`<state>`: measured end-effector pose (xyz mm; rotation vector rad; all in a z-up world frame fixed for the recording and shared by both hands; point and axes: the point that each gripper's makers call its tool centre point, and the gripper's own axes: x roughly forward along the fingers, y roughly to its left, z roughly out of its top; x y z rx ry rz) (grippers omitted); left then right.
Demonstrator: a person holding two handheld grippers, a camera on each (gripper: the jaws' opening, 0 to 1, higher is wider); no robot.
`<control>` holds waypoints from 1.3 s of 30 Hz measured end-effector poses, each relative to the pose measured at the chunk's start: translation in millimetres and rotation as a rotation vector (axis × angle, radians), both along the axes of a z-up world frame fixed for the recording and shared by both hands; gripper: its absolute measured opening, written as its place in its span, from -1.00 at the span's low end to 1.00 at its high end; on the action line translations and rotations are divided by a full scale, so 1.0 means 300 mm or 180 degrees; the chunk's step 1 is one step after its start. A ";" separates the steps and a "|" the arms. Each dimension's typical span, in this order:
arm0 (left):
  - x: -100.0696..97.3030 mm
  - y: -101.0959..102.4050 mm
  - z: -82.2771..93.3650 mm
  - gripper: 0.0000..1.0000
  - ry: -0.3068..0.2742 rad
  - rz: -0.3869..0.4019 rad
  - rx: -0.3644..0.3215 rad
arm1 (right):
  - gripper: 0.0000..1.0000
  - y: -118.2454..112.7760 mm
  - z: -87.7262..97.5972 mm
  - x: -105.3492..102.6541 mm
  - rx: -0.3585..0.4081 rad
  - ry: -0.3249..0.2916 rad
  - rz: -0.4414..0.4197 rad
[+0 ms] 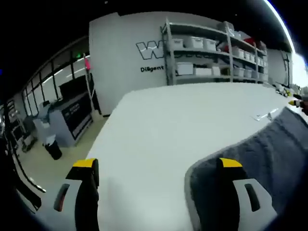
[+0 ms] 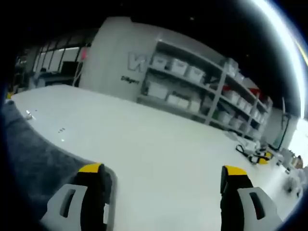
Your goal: Open the folded towel by lifting each exposed corner and separating the folded layers until the towel lies flat within the target outline without major curled edges
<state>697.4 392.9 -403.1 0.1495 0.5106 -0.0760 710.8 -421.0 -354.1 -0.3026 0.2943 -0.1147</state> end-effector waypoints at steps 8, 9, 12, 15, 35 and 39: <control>0.005 0.063 -0.010 0.99 -0.0060 0.0267 0.0030 | 1.00 -0.002 0.002 0.005 0.0022 -0.0012 -0.0007; 0.004 0.062 -0.012 0.99 -0.0058 0.0267 0.0016 | 1.00 -0.002 0.002 0.005 0.0020 -0.0010 -0.0008; 0.005 0.055 -0.012 0.99 -0.0071 0.0251 0.0015 | 1.00 0.018 -0.004 -0.019 0.0013 -0.0007 -0.0001; 0.002 0.038 -0.001 0.94 -0.0075 0.0177 0.0027 | 1.00 0.013 -0.002 -0.013 0.0012 -0.0002 0.0000; -0.027 -0.140 0.199 0.99 -0.0409 -0.0292 -0.0432 | 1.00 0.174 0.095 -0.273 0.0292 0.0146 0.0309; -0.061 -0.179 0.236 0.99 -0.0469 -0.0362 -0.0455 | 1.00 0.193 0.110 -0.314 0.0229 0.0195 0.0351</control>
